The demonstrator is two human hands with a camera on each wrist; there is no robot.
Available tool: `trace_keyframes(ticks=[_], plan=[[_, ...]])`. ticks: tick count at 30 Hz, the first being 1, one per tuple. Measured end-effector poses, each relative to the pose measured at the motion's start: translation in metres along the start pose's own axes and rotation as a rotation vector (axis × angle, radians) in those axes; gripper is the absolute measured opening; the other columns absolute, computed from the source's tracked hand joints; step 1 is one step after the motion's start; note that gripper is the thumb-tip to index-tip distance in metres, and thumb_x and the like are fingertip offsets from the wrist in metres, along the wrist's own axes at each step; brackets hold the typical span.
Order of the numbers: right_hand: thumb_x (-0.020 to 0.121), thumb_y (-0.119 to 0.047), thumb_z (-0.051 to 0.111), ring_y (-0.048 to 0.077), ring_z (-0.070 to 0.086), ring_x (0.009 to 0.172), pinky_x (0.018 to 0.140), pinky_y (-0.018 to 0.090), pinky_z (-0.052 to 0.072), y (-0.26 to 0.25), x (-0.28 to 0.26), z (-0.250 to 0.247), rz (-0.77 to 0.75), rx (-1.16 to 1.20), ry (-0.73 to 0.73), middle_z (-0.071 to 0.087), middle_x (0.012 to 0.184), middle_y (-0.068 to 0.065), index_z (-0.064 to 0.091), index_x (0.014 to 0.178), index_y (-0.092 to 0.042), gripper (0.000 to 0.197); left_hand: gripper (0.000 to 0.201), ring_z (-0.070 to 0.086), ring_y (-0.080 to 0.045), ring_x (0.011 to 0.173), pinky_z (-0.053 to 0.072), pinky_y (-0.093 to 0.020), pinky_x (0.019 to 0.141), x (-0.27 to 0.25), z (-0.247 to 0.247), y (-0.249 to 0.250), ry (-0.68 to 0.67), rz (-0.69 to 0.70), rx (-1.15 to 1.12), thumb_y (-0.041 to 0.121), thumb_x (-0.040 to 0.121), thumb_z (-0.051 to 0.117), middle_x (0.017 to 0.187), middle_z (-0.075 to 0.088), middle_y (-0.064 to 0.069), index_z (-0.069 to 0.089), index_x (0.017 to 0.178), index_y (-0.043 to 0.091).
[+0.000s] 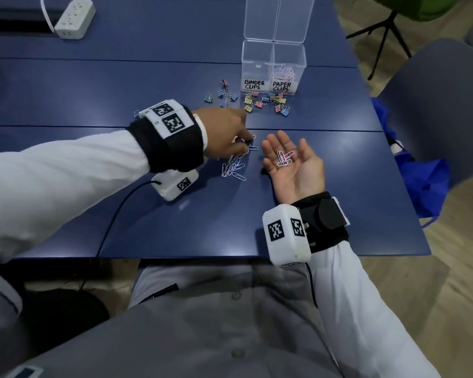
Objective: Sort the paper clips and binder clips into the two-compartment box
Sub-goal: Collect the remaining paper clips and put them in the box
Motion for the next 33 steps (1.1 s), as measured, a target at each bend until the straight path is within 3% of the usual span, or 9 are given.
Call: trace_keyframes(ticks=[4, 7, 9, 12, 17, 22, 27, 33], plan=[[0.102, -0.035, 0.030, 0.019, 0.072, 0.076, 0.059, 0.024, 0.050, 0.000, -0.001, 0.002, -0.010, -0.006, -0.002, 0.073, 0.084, 0.006, 0.059, 0.105, -0.007, 0.040, 0.045, 0.058, -0.025, 0.098, 0.040, -0.027, 0.076, -0.013, 0.002, 0.005, 0.026, 0.036, -0.083, 0.050, 0.089, 0.055, 0.116, 0.054, -0.006, 0.061, 0.126, 0.026], [0.101, -0.036, 0.032, 0.020, 0.072, 0.077, 0.058, 0.023, 0.051, -0.001, -0.004, 0.003, -0.008, -0.011, -0.001, 0.073, 0.085, 0.007, 0.059, 0.105, -0.007, 0.040, 0.054, 0.062, -0.021, 0.097, 0.047, -0.030, 0.082, -0.015, -0.006, 0.002, 0.052, 0.029, -0.139, 0.056, 0.082, 0.060, 0.118, 0.055, -0.004, 0.060, 0.126, 0.024], [0.101, -0.037, 0.033, 0.021, 0.072, 0.078, 0.060, 0.024, 0.052, -0.002, -0.005, 0.002, -0.009, -0.013, 0.000, 0.073, 0.086, 0.008, 0.059, 0.106, -0.006, 0.041, 0.073, 0.060, -0.019, 0.102, 0.050, -0.036, 0.088, -0.015, -0.006, 0.003, 0.010, 0.033, -0.136, 0.063, 0.075, 0.064, 0.123, 0.053, -0.004, 0.051, 0.134, 0.022], [0.101, -0.038, 0.033, 0.024, 0.071, 0.082, 0.064, 0.027, 0.053, -0.003, -0.006, 0.003, 0.002, -0.014, 0.002, 0.071, 0.091, 0.011, 0.059, 0.107, -0.004, 0.043, 0.089, 0.054, -0.021, 0.109, 0.048, -0.034, 0.092, -0.014, 0.004, 0.008, -0.101, 0.047, -0.079, 0.067, 0.067, 0.069, 0.126, 0.048, -0.003, 0.045, 0.139, 0.022], [0.100, -0.037, 0.037, 0.027, 0.068, 0.090, 0.071, 0.030, 0.052, -0.004, -0.006, 0.008, 0.044, -0.080, 0.016, 0.068, 0.099, 0.013, 0.058, 0.108, -0.002, 0.041, 0.055, 0.057, -0.026, 0.101, 0.048, -0.033, 0.083, -0.009, 0.001, 0.011, -0.044, 0.067, -0.100, 0.053, 0.078, 0.069, 0.111, 0.057, -0.007, 0.063, 0.123, 0.021], [0.100, -0.034, 0.038, 0.027, 0.067, 0.089, 0.073, 0.031, 0.052, -0.004, -0.005, 0.011, 0.069, -0.131, 0.028, 0.066, 0.099, 0.013, 0.057, 0.107, -0.002, 0.038, 0.028, 0.062, -0.021, 0.091, 0.038, -0.021, 0.074, -0.005, -0.004, 0.003, 0.052, 0.054, -0.153, 0.034, 0.087, 0.065, 0.099, 0.067, -0.005, 0.071, 0.111, 0.020], [0.099, -0.032, 0.039, 0.025, 0.065, 0.086, 0.071, 0.030, 0.050, -0.005, -0.008, 0.013, 0.096, -0.190, 0.061, 0.064, 0.098, 0.013, 0.059, 0.100, -0.003, 0.035, 0.017, 0.066, -0.020, 0.082, 0.052, -0.028, 0.077, -0.002, -0.011, 0.001, 0.077, 0.033, -0.162, 0.025, 0.087, 0.065, 0.089, 0.073, -0.002, 0.073, 0.100, 0.018], [0.100, -0.035, 0.037, 0.023, 0.065, 0.080, 0.065, 0.027, 0.048, -0.004, -0.007, 0.013, 0.117, -0.278, 0.100, 0.063, 0.094, 0.011, 0.058, 0.097, -0.005, 0.036, 0.017, 0.063, -0.013, 0.072, 0.051, -0.026, 0.077, -0.005, -0.040, -0.005, 0.200, 0.001, -0.310, 0.029, 0.086, 0.067, 0.083, 0.073, -0.001, 0.073, 0.096, 0.017]])
Point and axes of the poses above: each hand's wrist, its own x-axis towards the middle knuckle, its own z-axis out of the palm, y = z × x, the point moved 10 cm from there along x, towards the middle knuckle
